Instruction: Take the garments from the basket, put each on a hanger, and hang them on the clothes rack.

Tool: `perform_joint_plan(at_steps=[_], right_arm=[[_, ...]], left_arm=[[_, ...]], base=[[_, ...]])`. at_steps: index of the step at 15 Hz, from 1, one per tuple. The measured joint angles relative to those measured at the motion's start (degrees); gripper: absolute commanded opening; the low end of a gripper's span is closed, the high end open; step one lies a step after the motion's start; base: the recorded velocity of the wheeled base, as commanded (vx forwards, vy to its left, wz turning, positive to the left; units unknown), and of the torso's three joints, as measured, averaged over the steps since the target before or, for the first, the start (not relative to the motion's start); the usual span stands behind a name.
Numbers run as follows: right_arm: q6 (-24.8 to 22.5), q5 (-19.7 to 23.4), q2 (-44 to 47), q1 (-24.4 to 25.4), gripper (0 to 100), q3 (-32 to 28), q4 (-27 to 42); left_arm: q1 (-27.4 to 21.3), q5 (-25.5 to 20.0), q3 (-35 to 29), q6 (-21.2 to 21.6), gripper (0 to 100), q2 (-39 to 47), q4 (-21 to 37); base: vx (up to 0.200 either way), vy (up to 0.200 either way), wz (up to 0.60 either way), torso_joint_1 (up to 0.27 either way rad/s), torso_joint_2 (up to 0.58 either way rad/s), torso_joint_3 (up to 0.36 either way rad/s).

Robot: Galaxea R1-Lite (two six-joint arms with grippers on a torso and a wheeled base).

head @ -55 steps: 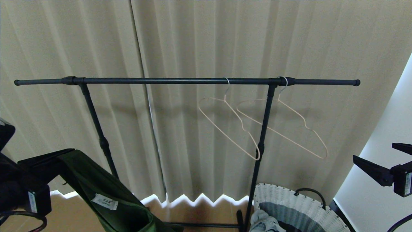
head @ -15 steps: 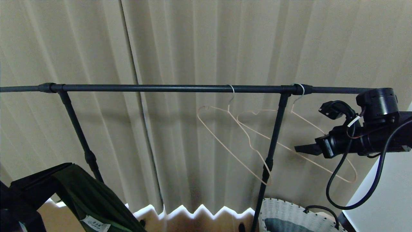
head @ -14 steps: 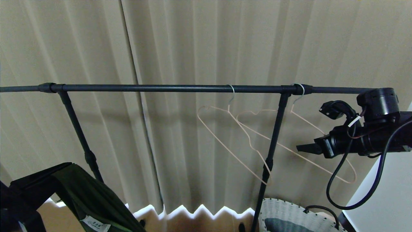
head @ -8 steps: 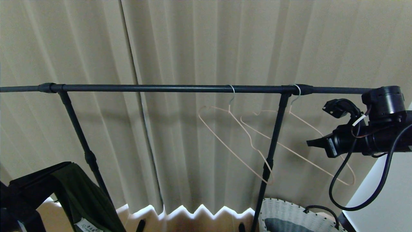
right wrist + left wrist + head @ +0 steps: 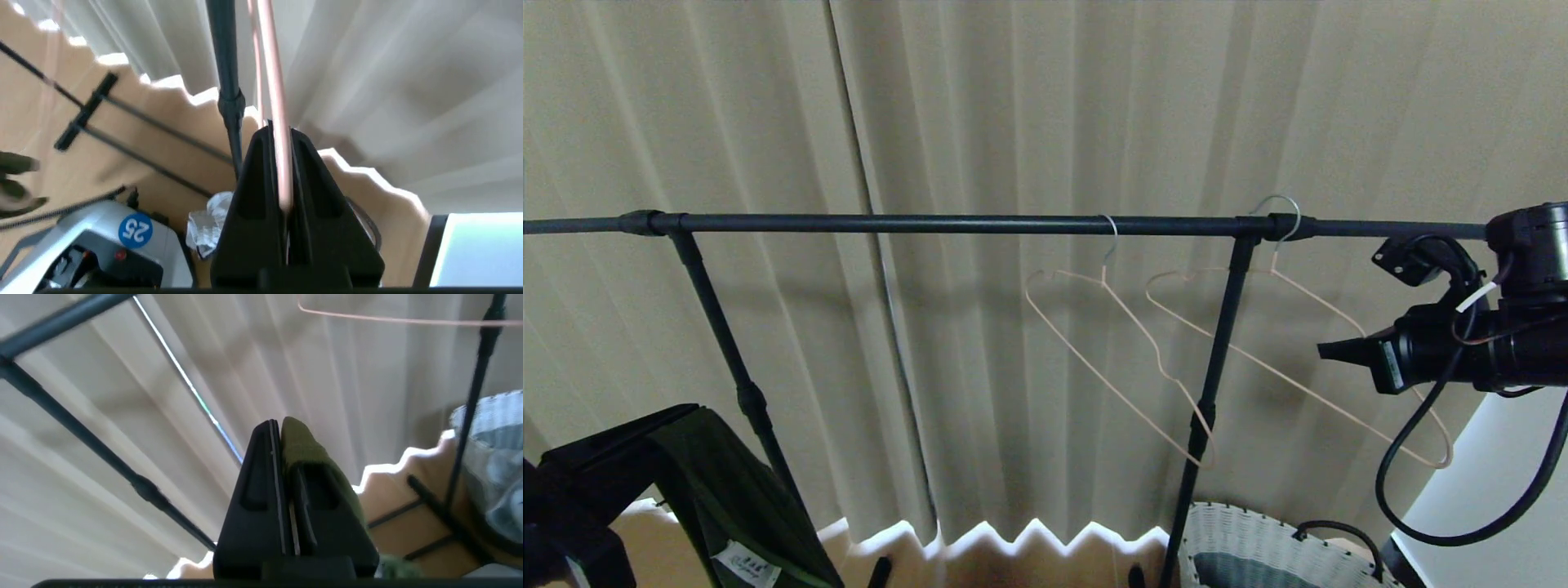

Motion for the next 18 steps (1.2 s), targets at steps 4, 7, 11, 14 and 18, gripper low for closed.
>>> perform_joint_plan(at_steps=[4, 7, 11, 14, 18], right_arm=[[0.52, 0.00, -4.17, 0.04, 0, 2.54, -0.11], [0.52, -0.09, -6.92, -0.11, 0, 5.38, -0.11], [0.52, -0.22, -12.02, -0.94, 0, 10.23, -0.09], [0.49, -0.34, -16.07, -2.18, 0, 13.92, -0.09], [0.33, -2.44, -21.36, -3.04, 0, 20.68, 0.04]], left_arm=[[0.04, 0.01, -0.29, 0.17, 0, 0.00, 0.05], [0.11, 0.06, -0.29, 0.55, 0, 0.00, 0.07], [0.11, 0.04, 0.04, 1.17, 0, 0.00, 0.02], [0.13, 0.01, 0.34, 1.10, 0, 0.00, 0.02], [0.20, 0.09, 0.45, 1.01, 0, 0.02, 0.07]], base=[[0.000, 0.000, 0.00, 0.000, 0.00, 0.000], [0.000, 0.000, 0.00, 0.000, 0.00, 0.000], [0.000, 0.000, 0.00, 0.000, 0.00, 0.000], [0.000, 0.000, 0.00, 0.000, 0.00, 0.000], [-0.150, 0.000, 0.00, 0.007, 0.00, 0.002]])
